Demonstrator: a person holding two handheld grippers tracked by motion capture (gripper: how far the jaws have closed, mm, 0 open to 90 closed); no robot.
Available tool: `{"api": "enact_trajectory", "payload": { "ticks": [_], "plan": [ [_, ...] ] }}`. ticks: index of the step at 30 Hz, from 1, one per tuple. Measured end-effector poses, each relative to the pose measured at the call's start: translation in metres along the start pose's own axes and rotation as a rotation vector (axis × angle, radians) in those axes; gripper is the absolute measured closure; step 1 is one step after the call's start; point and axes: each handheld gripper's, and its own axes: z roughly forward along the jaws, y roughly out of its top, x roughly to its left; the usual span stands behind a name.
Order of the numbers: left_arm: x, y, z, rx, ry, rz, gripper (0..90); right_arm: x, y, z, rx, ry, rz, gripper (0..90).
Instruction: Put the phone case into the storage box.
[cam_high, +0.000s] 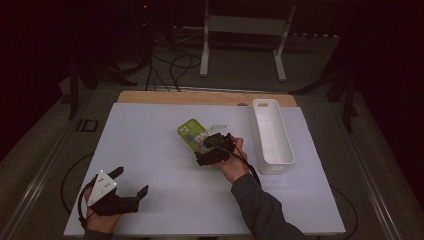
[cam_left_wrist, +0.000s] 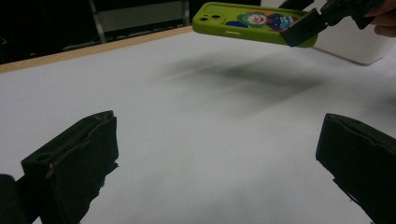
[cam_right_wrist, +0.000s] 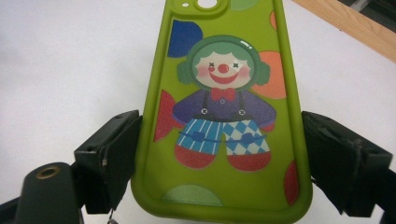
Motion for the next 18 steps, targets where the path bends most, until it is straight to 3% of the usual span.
{"api": "enact_trajectory", "payload": {
  "ticks": [18],
  "plan": [
    [-0.0019, 0.0062, 0.0031, 0.003, -0.001, -0.013, 0.0, 0.0001, -0.0075, -0.0079, -0.049, 0.003, 0.007, 15.4]
  ]
}}
